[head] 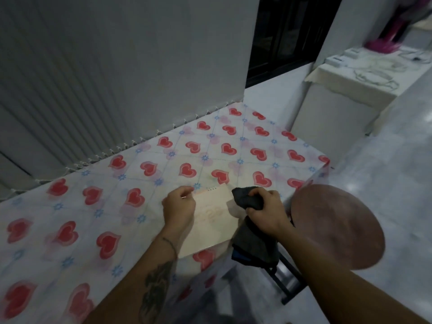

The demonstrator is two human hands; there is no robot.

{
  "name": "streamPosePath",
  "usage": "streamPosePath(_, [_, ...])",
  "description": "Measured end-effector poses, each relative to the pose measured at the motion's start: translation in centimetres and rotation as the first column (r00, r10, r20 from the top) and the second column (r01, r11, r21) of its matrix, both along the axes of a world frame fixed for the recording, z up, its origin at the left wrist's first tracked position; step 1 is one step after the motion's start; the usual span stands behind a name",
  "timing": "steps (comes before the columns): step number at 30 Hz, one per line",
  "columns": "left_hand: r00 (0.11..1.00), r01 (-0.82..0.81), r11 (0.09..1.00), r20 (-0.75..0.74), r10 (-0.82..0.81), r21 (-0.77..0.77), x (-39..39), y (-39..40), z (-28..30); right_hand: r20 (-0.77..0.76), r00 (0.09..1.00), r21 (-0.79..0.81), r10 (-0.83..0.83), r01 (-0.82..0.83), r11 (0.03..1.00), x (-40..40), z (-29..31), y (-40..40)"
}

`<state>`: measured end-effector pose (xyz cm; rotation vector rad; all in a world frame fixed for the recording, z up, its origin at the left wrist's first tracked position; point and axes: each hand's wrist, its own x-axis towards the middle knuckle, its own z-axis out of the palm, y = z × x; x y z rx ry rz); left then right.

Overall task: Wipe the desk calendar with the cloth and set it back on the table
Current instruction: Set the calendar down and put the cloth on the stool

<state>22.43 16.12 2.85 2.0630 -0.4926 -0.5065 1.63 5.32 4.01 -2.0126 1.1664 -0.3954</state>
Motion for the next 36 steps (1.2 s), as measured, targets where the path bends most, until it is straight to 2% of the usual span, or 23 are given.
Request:
streamPosePath(3, [0.960,0.211,0.964,-0.153,-0.235,-0.160,-5.3,-3.5,1.9,0.018,1.000,-0.025,-0.025,0.025,0.999,-2.1,1.1,-0.7])
streamPosePath(6, [0.867,0.331,0.917,-0.312,-0.388,-0.222,-10.6,-7.5,2.7,0.037,0.999,-0.081,-0.033,0.036,0.996,-4.9,2.1,-1.9])
streamPosePath(11, [0.802,0.303,0.910,-0.439,-0.405,-0.284,-17.9,-13.2,3.3,0.069,0.995,-0.062,-0.068,0.072,0.995,-11.4,2.8,-5.5])
streamPosePath(17, [0.819,0.378,0.888,-0.352,-0.453,-0.263,-25.6,-17.9,1.9,0.053,0.994,0.058,-0.099,0.096,0.994,-19.3,2.4,-10.5])
streamPosePath(21, [0.828,0.424,0.881,-0.305,-0.471,-0.210,-29.3,-20.0,0.3,0.084,0.991,0.243,-0.106,0.083,0.967,-23.6,0.8,-13.8])
streamPosePath(23, [0.841,0.457,0.878,-0.253,-0.478,-0.141,-30.5,-20.5,-0.7,0.007,0.999,0.282,-0.052,0.048,0.958,-25.4,-0.2,-15.4])
streamPosePath(26, [0.859,0.478,0.878,-0.190,-0.475,-0.031,-31.1,-21.0,-1.9,-0.212,0.977,0.186,0.024,0.017,0.982,-26.9,-1.3,-17.8])
streamPosePath(30, [0.825,0.558,0.822,0.026,-0.564,0.115,-30.5,-22.7,-2.5,-0.260,0.965,0.071,0.026,-0.008,0.997,-27.6,-1.8,-21.1])
streamPosePath(34, [0.748,0.614,0.740,0.096,-0.657,0.275,-29.5,-25.5,-2.9,-0.189,0.979,0.313,0.075,-0.013,0.950,-27.4,-2.0,-24.1])
streamPosePath(36, [0.739,0.604,0.719,0.095,-0.667,0.345,-29.3,-27.0,-3.4,-0.184,0.980,0.349,0.073,-0.004,0.937,-27.2,-2.9,-25.3])
